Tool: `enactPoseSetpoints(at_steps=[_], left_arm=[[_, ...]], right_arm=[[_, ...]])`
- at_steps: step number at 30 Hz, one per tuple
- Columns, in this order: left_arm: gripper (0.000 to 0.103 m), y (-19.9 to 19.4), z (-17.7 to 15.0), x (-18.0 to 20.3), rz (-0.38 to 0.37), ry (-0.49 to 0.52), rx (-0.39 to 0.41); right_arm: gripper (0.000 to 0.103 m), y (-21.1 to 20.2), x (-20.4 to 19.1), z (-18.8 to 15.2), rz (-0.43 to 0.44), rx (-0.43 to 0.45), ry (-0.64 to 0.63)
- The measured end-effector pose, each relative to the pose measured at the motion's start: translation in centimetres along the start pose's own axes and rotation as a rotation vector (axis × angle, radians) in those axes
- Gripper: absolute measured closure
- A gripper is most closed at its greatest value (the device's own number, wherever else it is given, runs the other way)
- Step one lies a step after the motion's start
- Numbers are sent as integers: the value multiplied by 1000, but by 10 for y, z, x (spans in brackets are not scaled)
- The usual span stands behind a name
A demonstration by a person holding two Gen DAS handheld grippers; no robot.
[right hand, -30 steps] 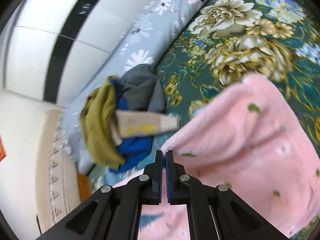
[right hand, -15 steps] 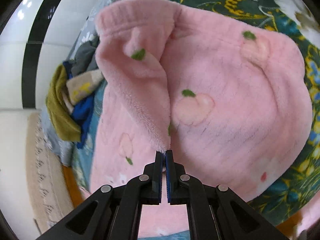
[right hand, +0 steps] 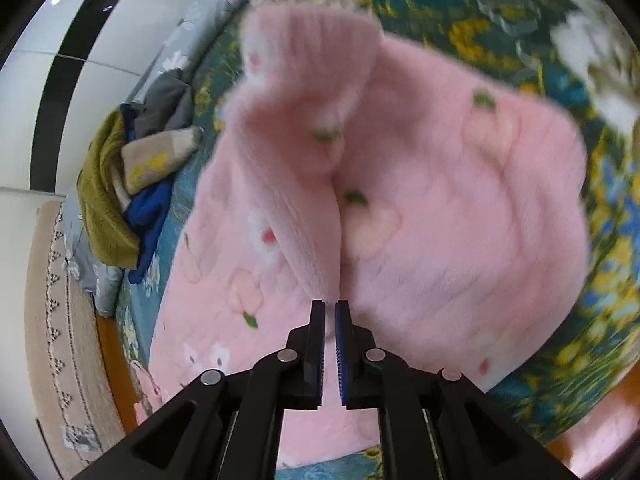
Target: Fold clothes
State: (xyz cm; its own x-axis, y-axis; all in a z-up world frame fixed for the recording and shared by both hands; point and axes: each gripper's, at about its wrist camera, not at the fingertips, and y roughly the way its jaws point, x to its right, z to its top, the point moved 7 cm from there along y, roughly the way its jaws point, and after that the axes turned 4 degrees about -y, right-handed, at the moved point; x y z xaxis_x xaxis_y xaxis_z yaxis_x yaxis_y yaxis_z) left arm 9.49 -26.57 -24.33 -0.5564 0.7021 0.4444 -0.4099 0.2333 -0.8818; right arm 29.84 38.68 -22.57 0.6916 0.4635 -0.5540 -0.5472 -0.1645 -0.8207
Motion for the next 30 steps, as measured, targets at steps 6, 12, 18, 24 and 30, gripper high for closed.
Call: enactPoseSetpoints(at_steps=[6,12,18,24,30], left_arm=[[85,-16,7,33,58,184,60],[57,-12,-1,91,122,505,91],[53,25,-30,115,271,803,35],[50,40,-42,117,328,932,16],[75,38,-31,112,353,888,57]], right_arm=[[48,-18,-12,33,-8,101,40],[48,-14,-13,49,-103,79,92],[48,-4,-17,60,-161,82,124],[48,2,-20,68,-188,83,118],[48,5,-15,69,-220,77,116]])
